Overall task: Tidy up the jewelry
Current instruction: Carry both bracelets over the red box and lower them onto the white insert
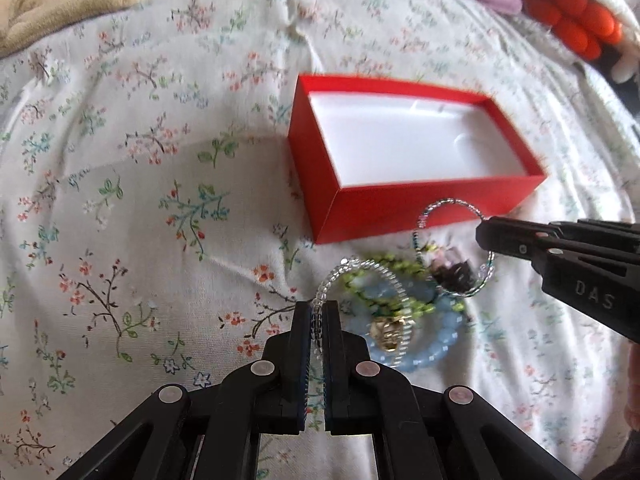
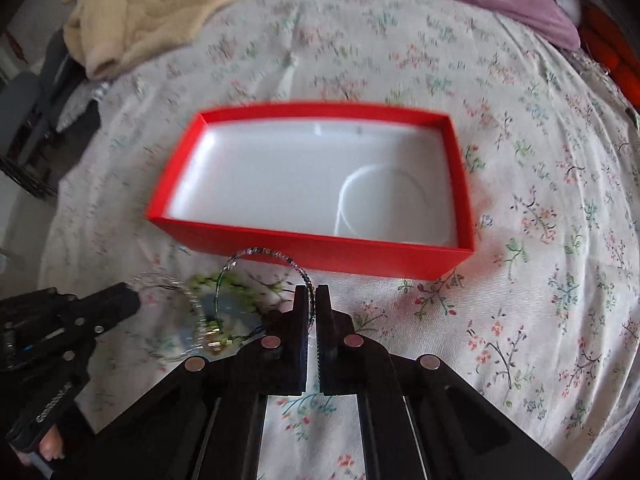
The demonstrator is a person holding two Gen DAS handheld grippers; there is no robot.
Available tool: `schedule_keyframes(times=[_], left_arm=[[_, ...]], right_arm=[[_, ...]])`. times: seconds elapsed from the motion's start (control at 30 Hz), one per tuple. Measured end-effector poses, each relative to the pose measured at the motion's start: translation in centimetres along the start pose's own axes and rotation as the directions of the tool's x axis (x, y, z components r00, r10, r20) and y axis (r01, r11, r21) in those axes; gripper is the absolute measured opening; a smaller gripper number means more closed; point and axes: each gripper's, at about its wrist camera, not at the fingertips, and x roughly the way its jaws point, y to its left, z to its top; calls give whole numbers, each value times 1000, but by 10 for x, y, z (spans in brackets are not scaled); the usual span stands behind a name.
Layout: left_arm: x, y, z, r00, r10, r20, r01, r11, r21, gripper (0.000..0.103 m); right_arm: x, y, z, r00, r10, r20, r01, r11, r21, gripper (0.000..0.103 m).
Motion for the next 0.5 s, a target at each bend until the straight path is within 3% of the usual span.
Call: schedule_keyframes(times=[0.5], left_arm=[[-45, -26, 24, 989, -78, 127, 81, 997, -16, 0]], right_arm=[[-64, -5, -2, 989, 72, 130, -79, 996, 50, 3]])
